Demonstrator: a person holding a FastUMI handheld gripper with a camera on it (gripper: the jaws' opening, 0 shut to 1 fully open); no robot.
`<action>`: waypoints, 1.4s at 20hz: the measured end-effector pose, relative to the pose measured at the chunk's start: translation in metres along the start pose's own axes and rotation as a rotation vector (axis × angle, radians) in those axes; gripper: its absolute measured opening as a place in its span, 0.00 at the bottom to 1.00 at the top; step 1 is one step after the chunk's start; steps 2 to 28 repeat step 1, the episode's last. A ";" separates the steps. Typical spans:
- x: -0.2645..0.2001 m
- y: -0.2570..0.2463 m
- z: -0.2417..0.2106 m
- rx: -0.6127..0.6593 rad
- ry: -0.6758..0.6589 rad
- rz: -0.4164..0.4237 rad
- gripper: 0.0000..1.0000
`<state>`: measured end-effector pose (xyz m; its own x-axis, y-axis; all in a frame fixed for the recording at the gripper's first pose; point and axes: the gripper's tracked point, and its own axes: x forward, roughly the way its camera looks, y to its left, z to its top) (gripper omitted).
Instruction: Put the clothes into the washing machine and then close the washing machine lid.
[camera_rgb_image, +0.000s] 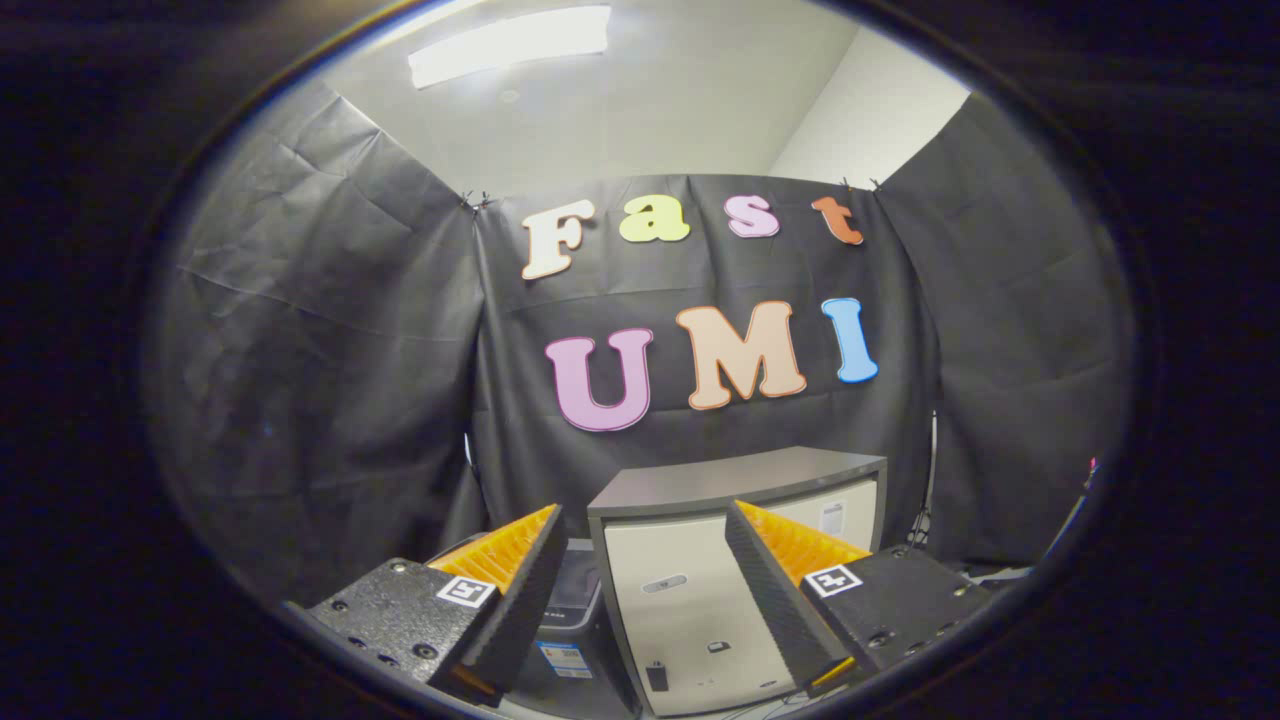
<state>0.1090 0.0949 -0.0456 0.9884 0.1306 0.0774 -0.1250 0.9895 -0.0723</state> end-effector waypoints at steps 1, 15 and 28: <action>0.002 -0.001 -0.002 0.009 0.002 0.005 0.96; 0.002 -0.001 -0.002 0.009 0.002 0.005 0.96; 0.002 -0.001 -0.002 0.009 0.002 0.005 0.96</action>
